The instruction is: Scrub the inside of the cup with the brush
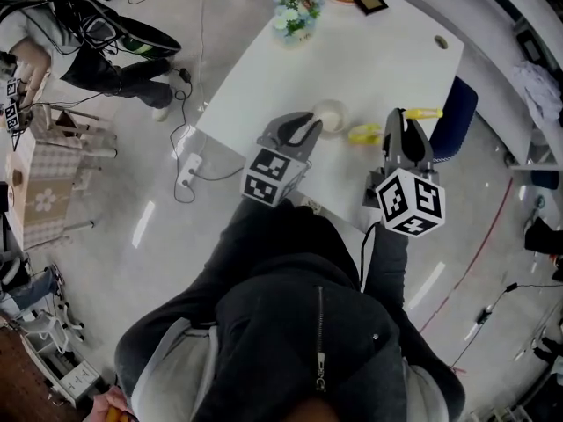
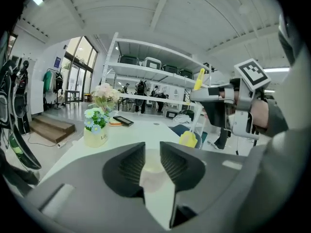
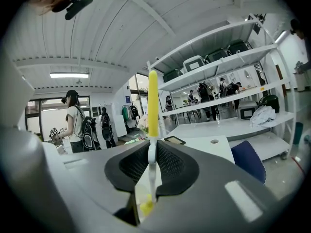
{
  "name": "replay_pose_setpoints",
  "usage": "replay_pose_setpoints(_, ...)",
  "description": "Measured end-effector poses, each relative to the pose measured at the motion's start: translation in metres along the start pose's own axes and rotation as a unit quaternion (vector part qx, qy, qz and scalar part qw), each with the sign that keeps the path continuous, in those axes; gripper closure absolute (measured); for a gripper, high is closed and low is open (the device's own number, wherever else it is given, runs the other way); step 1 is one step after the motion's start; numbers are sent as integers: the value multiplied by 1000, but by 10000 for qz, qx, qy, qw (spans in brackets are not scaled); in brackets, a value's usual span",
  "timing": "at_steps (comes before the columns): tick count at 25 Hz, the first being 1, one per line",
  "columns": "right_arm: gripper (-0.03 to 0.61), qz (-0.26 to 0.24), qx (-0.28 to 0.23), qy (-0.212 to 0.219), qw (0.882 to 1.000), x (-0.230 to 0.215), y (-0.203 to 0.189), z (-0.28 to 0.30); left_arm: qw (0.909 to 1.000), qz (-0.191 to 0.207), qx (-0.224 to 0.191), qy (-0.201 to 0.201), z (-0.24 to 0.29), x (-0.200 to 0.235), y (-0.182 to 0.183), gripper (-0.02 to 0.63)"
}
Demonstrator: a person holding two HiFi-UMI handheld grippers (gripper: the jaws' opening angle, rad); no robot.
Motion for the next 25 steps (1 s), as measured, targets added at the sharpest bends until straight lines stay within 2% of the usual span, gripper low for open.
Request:
replay_pose_setpoints(2,535,-25,-51,8,10000,1,5,1,9995,206,143,-189,5,2,-4,435)
replay_pose_setpoints(5,535,-54,-178,17,9998,3,17,-1,9955,628,550,-448,19,3,-11,330)
replay_pose_setpoints(7,535,-90,-280,52,9996,7,26,-2,9916,926,748,-504,30,7,-15,274)
replay_pose_setpoints(8,535,-117,-327,74,9994,10,31,-2,9898,1043,814,-532,36,9,-17,227)
replay_pose_setpoints(11,535,-166,-429,110,9989,19,42,-1,9845,1278,993,-676,58,14,-26,173)
replay_pose_setpoints(16,535,-86,-403,217,9989,37,51,8,9780,1477,1205,-849,85,21,-35,156)
replay_pose_setpoints(23,535,-147,-136,263,9995,58,38,34,9705,1584,1078,-1463,107,26,-44,158)
replay_pose_setpoints(25,535,-194,9,250,9995,63,29,41,9678,1610,1046,-1627,109,26,-49,184)
Point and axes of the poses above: the fingertips, and each gripper's own axes: z forward along the fingers, x to its left, y out of its top, the point moved 10 cm from there along -z, backward along the fingers, and after that the axes turned 9 degrees about x, right-handed, at the moved point
